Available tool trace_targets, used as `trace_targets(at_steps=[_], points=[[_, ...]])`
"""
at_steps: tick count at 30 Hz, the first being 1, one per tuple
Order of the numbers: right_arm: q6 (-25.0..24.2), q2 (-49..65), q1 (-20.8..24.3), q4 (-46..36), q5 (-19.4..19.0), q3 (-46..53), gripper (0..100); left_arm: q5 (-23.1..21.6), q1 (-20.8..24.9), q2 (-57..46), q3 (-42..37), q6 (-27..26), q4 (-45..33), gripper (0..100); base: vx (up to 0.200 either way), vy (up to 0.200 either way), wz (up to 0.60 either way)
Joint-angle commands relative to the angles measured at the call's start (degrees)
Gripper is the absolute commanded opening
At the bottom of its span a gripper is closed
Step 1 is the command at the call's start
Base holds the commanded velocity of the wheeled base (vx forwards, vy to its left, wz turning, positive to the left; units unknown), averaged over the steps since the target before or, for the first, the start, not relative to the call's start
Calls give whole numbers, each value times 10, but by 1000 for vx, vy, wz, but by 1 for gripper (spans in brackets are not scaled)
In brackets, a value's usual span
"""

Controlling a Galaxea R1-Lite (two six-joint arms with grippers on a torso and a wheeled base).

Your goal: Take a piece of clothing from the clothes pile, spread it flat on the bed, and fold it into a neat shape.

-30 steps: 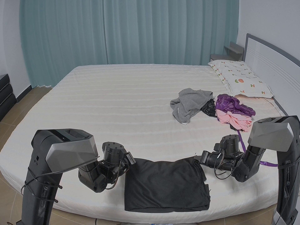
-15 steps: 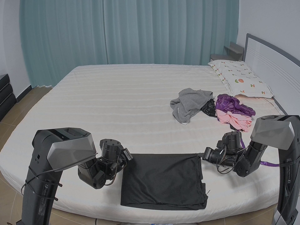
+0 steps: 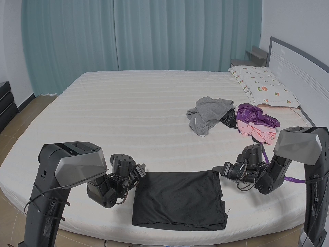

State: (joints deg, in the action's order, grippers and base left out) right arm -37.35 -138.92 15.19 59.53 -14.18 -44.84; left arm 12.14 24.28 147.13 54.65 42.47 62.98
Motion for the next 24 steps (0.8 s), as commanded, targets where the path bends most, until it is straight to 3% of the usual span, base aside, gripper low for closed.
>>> trace_targets(at_steps=[1, 5, 8, 13, 16, 24], points=[[-2, 9, -2, 3, -1, 6, 100, 0, 0, -2, -2, 2, 0, 100, 0, 0, 0], [-4, 56, 1, 15, -10, 70, 100, 1, -4, -14, -20, 6, 1, 100, 0, 0, 0], [-3, 95, 22, 85, -42, 184, 100, -3, -9, -51, -63, 36, 0, 100, 0, 0, 0], [-4, 99, 66, 182, -45, 305, 100, -18, -10, -83, -118, 45, 1, 100, 0, 0, 0], [-3, 95, 77, 199, -45, 333, 100, -25, -10, -83, -120, 47, 1, 100, 0, 0, 0], [-1, 90, 92, 200, -45, 348, 100, -28, -9, -73, -117, 46, 0, 100, -200, 0, 0]])
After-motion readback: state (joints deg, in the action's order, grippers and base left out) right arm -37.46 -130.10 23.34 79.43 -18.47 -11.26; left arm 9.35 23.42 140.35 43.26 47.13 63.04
